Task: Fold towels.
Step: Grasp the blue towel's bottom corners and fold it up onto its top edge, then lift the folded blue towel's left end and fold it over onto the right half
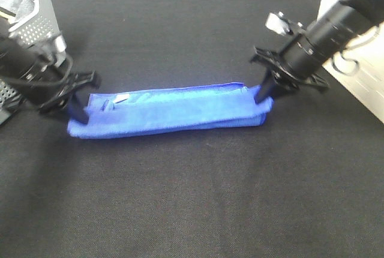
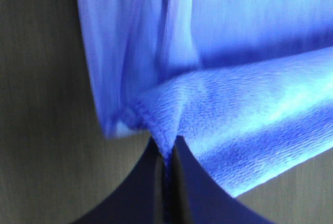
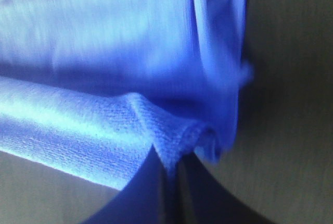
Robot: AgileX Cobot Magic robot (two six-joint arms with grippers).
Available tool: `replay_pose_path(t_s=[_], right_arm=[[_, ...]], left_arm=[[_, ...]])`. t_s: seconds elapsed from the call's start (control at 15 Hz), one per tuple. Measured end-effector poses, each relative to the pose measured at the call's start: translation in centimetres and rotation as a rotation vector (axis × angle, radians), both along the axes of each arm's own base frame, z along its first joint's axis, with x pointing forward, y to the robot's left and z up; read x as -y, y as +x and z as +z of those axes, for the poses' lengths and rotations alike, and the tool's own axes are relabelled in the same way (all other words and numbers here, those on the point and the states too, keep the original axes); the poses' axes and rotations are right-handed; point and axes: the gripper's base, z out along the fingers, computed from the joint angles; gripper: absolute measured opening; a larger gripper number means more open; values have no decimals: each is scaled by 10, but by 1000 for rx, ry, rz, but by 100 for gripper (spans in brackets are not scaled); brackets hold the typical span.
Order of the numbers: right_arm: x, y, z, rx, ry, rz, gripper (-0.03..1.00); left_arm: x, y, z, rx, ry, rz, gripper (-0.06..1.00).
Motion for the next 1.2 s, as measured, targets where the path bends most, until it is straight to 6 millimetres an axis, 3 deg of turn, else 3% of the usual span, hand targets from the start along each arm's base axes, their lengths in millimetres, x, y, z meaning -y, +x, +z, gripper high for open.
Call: replay_pose_path(t_s=[0.07, 0.13, 0.33, 0.53, 0.6, 0.67, 0.73, 0.87, 0.93, 1.0, 1.2], right_arm=[[-1, 12, 0, 20, -3, 7, 0], [-1, 12, 0, 20, -3, 7, 0], [-4, 47, -12, 48, -23, 16, 0], [-5, 58, -36, 35, -36, 11, 0], [-5, 60, -44, 34, -41, 3, 0], [-5, 60, -45, 37, -42, 0, 7], [-5, 60, -45, 36, -40, -1, 20], [-5, 59, -44, 24, -35, 3, 63], [-6, 57, -40, 12, -26, 11, 78], [-6, 55, -38, -1, -27, 23, 86], [-4, 53, -35, -10, -43, 47, 91]], left_arm=[[1, 10, -1, 18, 4, 6, 1], [1, 10, -1, 18, 4, 6, 1], [1, 44, -2, 62, 20, 38, 1], [3, 66, -16, 86, 29, 50, 2], [4, 73, -22, 98, 31, 55, 8], [4, 76, -23, 107, 34, 56, 18], [4, 78, -22, 116, 33, 58, 29], [4, 82, -18, 132, 35, 53, 64], [4, 82, -17, 130, 38, 48, 74], [4, 81, -17, 124, 39, 42, 80], [3, 77, -19, 83, 55, 12, 82]])
